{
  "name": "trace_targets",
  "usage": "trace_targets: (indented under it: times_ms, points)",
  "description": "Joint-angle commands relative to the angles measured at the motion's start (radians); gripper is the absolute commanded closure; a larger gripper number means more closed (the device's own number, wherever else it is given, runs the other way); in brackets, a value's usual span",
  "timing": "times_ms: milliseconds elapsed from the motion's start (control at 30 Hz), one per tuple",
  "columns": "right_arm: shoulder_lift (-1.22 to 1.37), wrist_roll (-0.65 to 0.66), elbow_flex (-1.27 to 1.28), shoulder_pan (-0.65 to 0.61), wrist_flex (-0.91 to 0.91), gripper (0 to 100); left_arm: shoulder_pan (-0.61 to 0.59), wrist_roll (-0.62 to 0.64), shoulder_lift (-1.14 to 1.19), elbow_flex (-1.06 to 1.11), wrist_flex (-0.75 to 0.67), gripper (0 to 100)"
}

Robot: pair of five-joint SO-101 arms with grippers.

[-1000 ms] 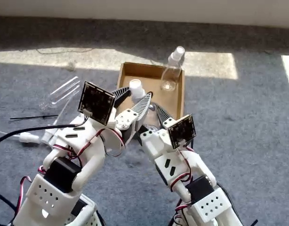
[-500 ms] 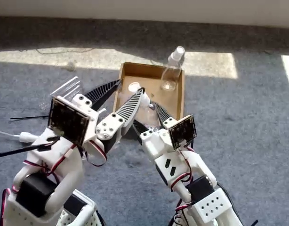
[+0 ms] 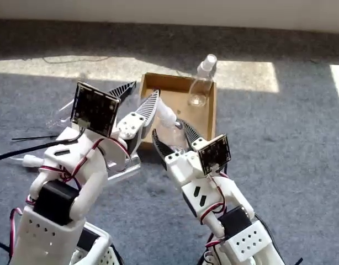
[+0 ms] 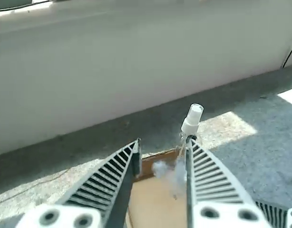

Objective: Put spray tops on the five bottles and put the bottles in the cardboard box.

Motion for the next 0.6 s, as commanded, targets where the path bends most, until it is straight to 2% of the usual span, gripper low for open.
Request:
trace_targets:
  times_ms: [0,133,433,567]
  points:
    - [-0.004,-0.005,-0.013,0.001,-0.019,99.4,0.062,-0.012,0.024,-0.002,-0.021,85]
    - [-0.004,-0.005,-0.012,-0.002,-0.019,99.4,0.073,-0.103,0.025,0.030,-0.026,85]
    - [-0.004,-0.005,-0.010,-0.002,-0.019,99.4,0.084,-0.110,0.025,0.021,-0.028,85]
    - [-0.004,-0.005,-0.013,0.004,-0.019,99.4,0.091,-0.110,0.015,-0.048,-0.021,85]
